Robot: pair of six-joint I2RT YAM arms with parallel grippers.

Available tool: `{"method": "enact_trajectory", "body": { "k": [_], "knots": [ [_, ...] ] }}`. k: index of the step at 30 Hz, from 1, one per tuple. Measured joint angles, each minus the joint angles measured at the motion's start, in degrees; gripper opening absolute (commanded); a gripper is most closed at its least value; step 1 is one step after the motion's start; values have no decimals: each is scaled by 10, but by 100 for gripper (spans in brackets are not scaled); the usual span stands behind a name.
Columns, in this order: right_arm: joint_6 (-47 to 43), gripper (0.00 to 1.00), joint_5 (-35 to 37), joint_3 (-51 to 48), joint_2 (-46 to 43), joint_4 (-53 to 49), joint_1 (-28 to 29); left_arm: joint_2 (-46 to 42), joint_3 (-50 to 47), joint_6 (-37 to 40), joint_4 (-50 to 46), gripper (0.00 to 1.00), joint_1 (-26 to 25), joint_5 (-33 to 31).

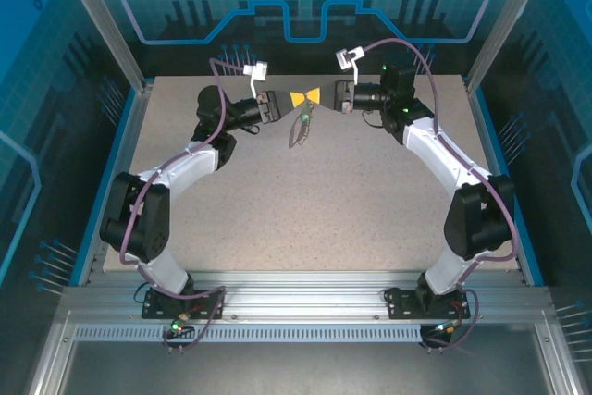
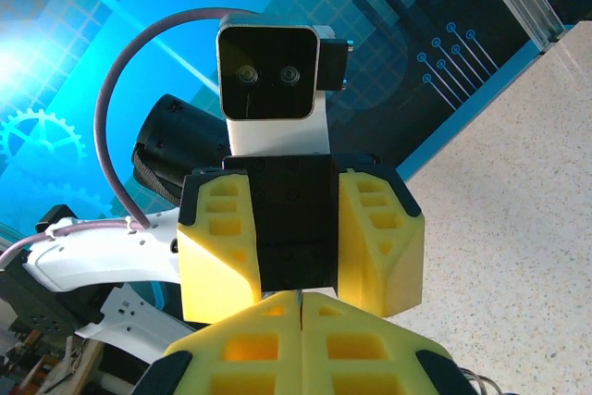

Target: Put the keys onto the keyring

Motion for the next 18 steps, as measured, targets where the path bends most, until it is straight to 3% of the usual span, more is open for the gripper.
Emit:
{"method": "enact_trajectory", "body": {
  "k": [18],
  "knots": [
    [-7, 0, -2, 0, 7, -2, 0, 15, 11, -12, 17, 28, -1, 7]
  ]
}}
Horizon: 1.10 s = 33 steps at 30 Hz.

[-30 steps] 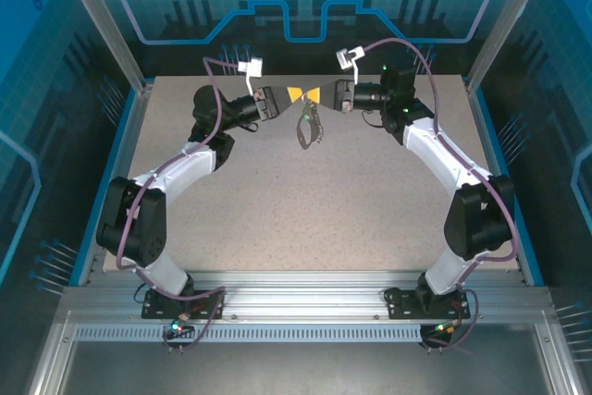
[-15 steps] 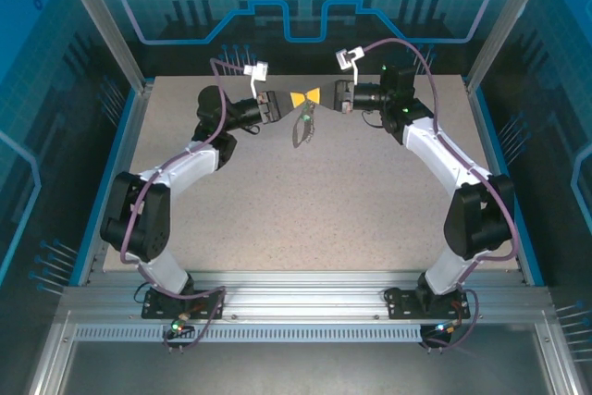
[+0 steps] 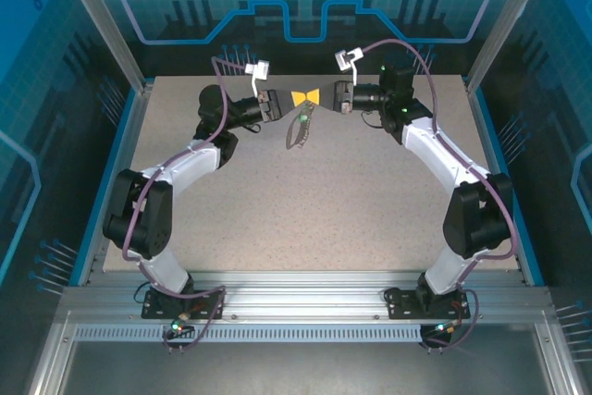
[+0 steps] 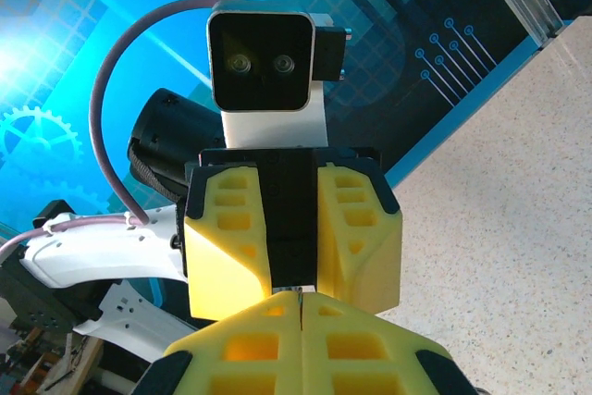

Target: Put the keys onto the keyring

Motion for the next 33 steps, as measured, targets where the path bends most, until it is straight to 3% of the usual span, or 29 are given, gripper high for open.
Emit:
{"method": "enact_trajectory", "body": {
  "k": [13, 25, 31, 33],
  "knots": [
    [-8, 0, -2, 0, 0, -15, 0, 5, 2, 0, 0, 22, -5, 2],
    [-10, 0, -5, 8, 2, -19, -3, 5, 2, 0, 13, 0, -7, 3],
    [-9, 0, -9, 9, 4, -19, -4, 5, 2, 0, 13, 0, -7, 3],
    [-8, 12, -9, 10, 4, -19, -4, 5, 2, 0, 15, 0, -7, 2]
  ]
}}
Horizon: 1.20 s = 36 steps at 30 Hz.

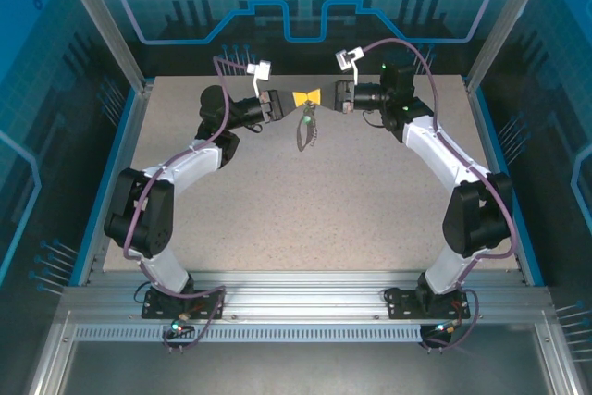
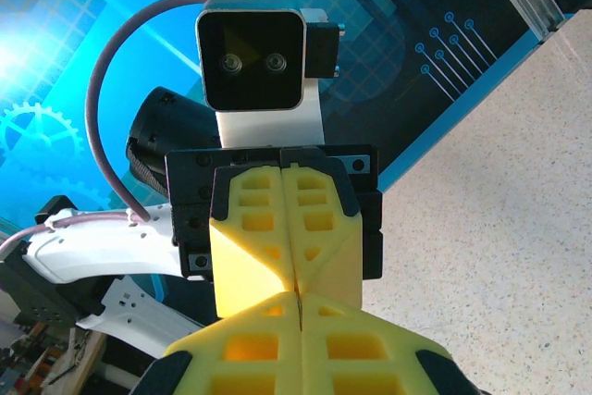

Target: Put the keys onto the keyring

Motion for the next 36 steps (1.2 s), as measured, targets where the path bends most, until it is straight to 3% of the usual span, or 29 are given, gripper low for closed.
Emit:
{"method": "enact_trajectory", "body": {
  "k": [4, 7, 26, 36],
  "knots": [
    [11, 35, 7, 0, 0, 0, -2, -1, -2, 1, 13, 0, -2, -6],
    [17, 40, 16, -2, -1, 6, -4, -7, -9, 2, 24, 0, -7, -23],
    [90, 42, 117, -219, -144, 162, -19, -64, -40, 7, 34, 0, -20, -79],
    [98, 42, 138, -227, -150, 197, 5, -67, -41, 15, 34, 0, -23, -83]
  ]
}}
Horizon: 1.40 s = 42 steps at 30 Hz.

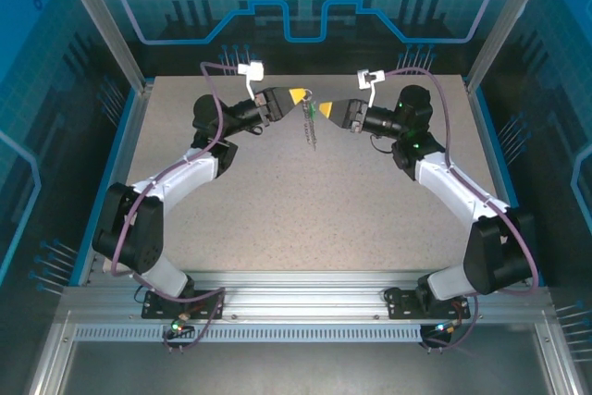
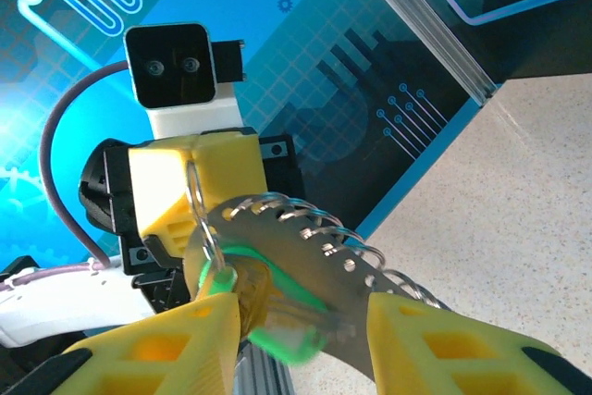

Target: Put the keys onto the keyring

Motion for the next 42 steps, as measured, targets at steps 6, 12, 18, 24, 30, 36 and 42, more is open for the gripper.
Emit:
{"method": "enact_trajectory", "body": {
  "k": [6, 12, 18, 24, 30, 36, 42],
  "knots": [
    [0, 41, 10, 13, -1, 6, 3, 0, 0, 2, -2, 0, -4, 0],
    [0, 38, 10, 18, -1, 14, 9, 0, 0, 6, -5, 0, -6, 0],
    [0, 28, 9, 18, -1, 18, 12, 0, 0, 13, -7, 0, -7, 0],
    [4, 13, 9, 19, -1, 20, 15, 0, 0, 13, -7, 0, -7, 0],
    [4, 6, 9, 19, -1, 23, 17, 0, 0, 15, -9, 0, -7, -2],
    [4, 0, 9, 19, -1, 24, 18, 0, 0, 15, -10, 0, -7, -3],
    [4, 0, 9, 19, -1, 24, 21, 0, 0, 15, -10, 0, -7, -4]
  ]
}}
